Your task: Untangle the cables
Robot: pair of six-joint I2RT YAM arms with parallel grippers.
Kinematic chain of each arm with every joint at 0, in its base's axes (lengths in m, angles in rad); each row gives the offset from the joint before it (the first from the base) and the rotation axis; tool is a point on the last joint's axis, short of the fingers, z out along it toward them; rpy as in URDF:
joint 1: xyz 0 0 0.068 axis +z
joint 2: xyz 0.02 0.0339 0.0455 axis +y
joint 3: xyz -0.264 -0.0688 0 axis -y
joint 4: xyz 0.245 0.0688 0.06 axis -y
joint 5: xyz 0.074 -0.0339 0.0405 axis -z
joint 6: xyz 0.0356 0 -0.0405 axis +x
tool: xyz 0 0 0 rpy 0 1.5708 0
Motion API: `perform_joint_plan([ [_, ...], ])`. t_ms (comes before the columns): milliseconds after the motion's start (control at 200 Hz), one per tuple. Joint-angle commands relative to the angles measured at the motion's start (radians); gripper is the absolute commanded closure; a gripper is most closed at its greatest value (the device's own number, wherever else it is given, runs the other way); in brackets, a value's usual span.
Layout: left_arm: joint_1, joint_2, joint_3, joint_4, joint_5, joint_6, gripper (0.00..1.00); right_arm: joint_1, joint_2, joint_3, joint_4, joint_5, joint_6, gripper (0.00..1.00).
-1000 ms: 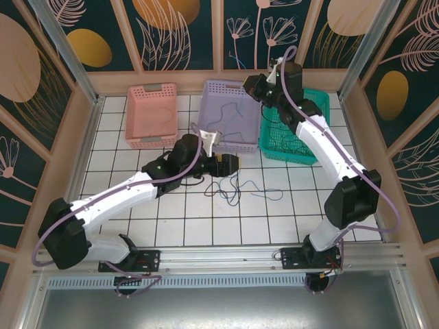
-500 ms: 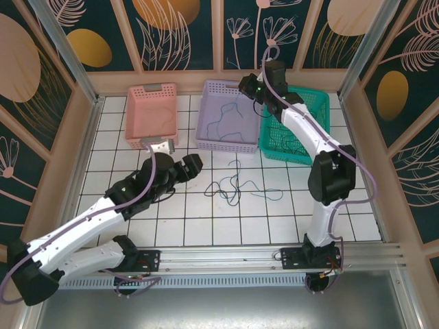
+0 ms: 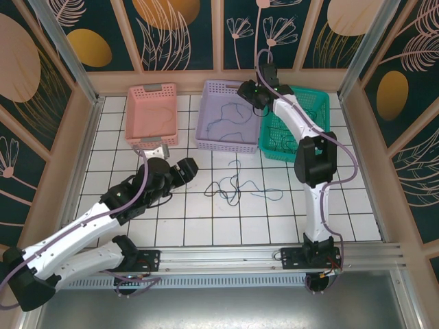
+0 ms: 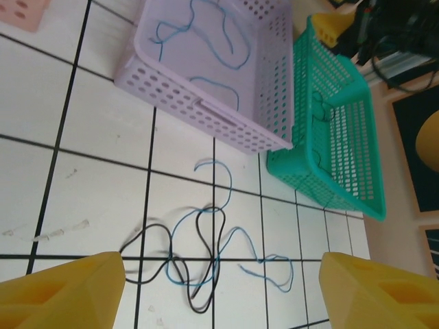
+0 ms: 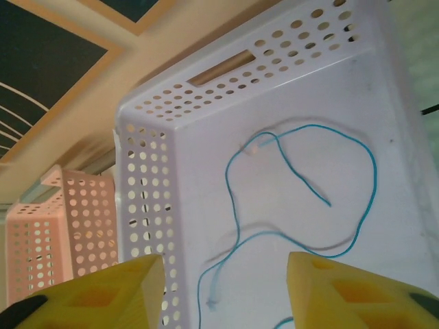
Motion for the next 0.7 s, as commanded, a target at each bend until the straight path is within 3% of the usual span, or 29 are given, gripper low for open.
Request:
perform_joint_plan([
  [0,0.001,0.046,-0.037,0.025,0.077,-0.029,0.26,0.012,-0.160,-0.053,-0.033,0.072,-0.032,0.48],
  [255,0.014,0.153,-0.055,0.073,0.180,-0.051,0.33,0.175,-0.578,-0.587,-0.006,0.207,-0.067,0.53],
  [370,0.034,0.223,-0.057,0.102,0.245,-0.049,0.40,0.283,-0.699,-0.817,-0.011,0.200,-0.020,0.54],
  [530,0.054,0.334,-0.076,0.183,0.344,-0.049,0.44,0.378,-0.740,-1.007,0.030,0.201,0.066,0.54],
  [691,0.054,0.453,-0.061,0.235,0.405,-0.039,0.45,0.378,-0.681,-1.069,0.111,0.195,0.124,0.53],
])
